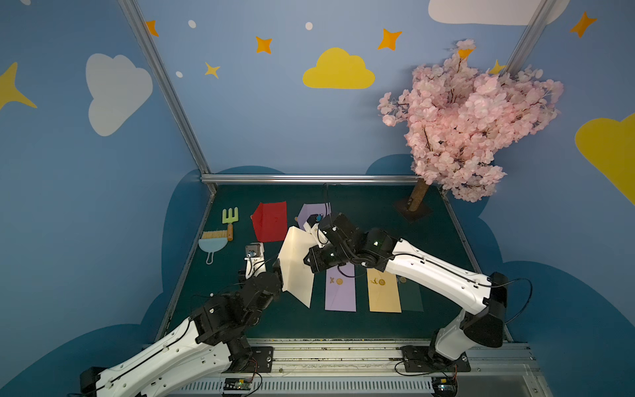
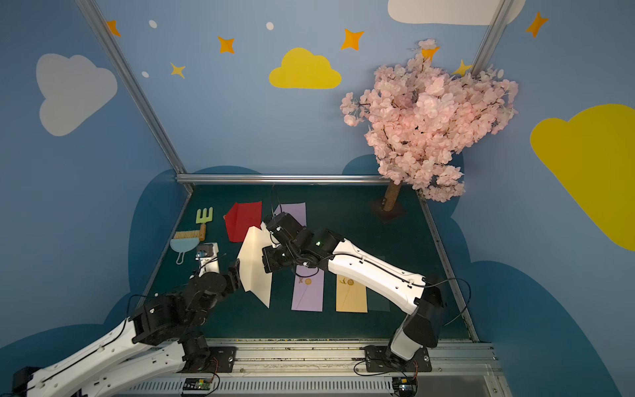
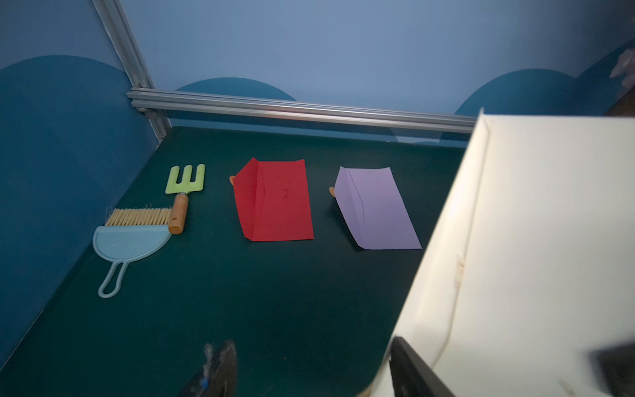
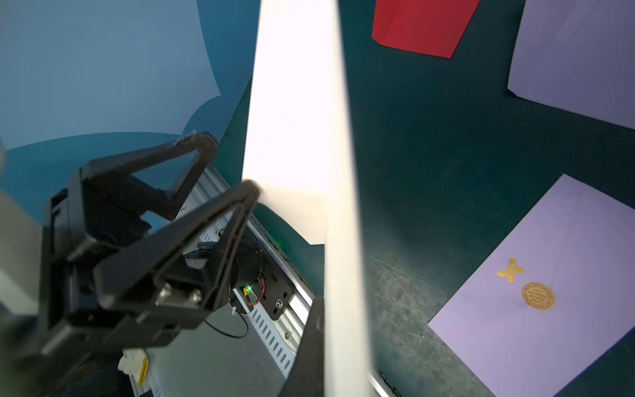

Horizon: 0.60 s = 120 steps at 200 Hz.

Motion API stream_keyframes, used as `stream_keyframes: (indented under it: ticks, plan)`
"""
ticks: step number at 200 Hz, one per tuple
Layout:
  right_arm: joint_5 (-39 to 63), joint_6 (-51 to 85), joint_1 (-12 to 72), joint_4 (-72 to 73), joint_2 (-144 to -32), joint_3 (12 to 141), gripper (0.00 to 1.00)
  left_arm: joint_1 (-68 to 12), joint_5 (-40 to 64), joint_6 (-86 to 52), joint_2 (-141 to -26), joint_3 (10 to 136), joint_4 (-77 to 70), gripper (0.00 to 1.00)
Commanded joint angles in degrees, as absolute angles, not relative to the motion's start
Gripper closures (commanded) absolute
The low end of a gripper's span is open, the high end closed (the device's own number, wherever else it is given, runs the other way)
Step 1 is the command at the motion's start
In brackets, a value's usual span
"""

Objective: Open the envelope
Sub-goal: Open the envelope flap on the envelope.

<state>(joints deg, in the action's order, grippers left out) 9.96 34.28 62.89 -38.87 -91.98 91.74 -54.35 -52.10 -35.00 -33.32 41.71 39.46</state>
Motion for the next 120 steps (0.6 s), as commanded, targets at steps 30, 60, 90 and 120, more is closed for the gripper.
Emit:
stream_keyframes:
  ticks: [30,60,90,120]
  plan:
    - [23.72,35.31,63.53,-29.76,-85.19,85.91,1.00,-50.82,-50.81,-33.78,-31.46,41.21,43.97,0.28]
    - [30.48,36.78,63.70,-23.28,-83.52,83.42,1.00,-49.84,-49.43,-32.96,-31.82,40.69,41.90,0.27]
    - [36.10,38.35,64.12,-16.71,-83.00,81.45,1.00,-48.71,-47.83,-32.04,-32.61,40.93,40.47,0.27]
    - [37.48,38.78,64.08,-15.09,-83.26,80.83,1.00,-47.87,-46.59,-30.81,-31.36,40.15,38.08,0.26]
